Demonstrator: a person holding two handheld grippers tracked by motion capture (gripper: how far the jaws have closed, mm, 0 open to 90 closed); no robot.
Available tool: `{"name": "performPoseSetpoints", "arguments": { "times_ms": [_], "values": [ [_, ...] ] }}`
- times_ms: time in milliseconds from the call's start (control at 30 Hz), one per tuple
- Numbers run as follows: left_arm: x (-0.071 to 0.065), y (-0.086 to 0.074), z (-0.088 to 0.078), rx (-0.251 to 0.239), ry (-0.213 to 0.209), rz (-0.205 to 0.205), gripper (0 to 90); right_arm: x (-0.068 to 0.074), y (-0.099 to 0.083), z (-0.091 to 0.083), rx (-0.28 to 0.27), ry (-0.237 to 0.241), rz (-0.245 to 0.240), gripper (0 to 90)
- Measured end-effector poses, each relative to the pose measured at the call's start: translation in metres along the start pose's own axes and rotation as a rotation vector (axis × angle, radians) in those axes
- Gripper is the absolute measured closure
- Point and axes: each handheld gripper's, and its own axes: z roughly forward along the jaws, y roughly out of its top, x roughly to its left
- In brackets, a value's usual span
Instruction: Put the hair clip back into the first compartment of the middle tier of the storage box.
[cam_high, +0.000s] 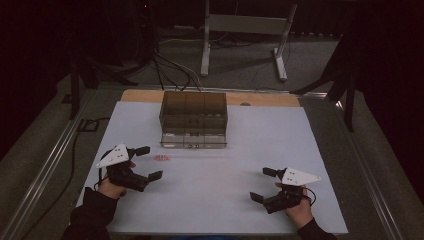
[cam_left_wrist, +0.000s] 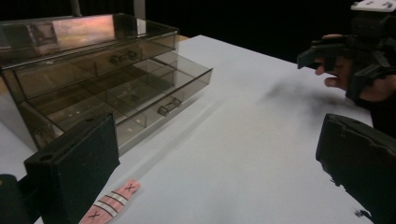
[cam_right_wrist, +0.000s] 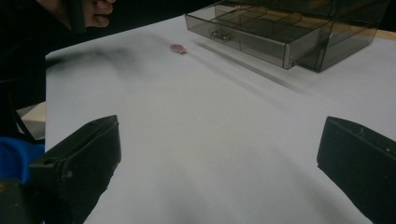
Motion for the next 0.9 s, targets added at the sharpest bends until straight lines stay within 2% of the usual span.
{"name": "performPoseSetpoints", "arguments": {
  "times_ms": [333, 467, 567, 667, 733, 900],
  "values": [
    [0.014, 0.001, 0.004, 0.007, 0.048, -0.027, 0.4, 0.000, 0.000, 0.001, 0.006, 0.001, -0.001, 0.0],
    [0.027, 0.000, 0.006, 0.012, 0.100, -0.063, 0.4, -0.001, 0.000, 0.001, 0.011, 0.003, 0.004, 0.0],
    [0.034, -0.002, 0.009, 0.030, 0.096, -0.071, 0.4, 0.000, 0.000, 0.001, 0.012, 0.003, 0.004, 0.0],
    [0.041, -0.003, 0.011, 0.032, 0.128, -0.069, 0.4, -0.001, -0.001, 0.002, 0.019, 0.003, 0.001, 0.0],
    [0.043, -0.004, 0.012, 0.032, 0.124, -0.075, 0.4, -0.001, -0.001, 0.002, 0.018, 0.004, 0.003, 0.0],
    [0.052, -0.008, 0.021, 0.097, 0.133, -0.077, 0.4, 0.000, 0.000, 0.002, 0.019, 0.004, 0.003, 0.0]
  ]
}}
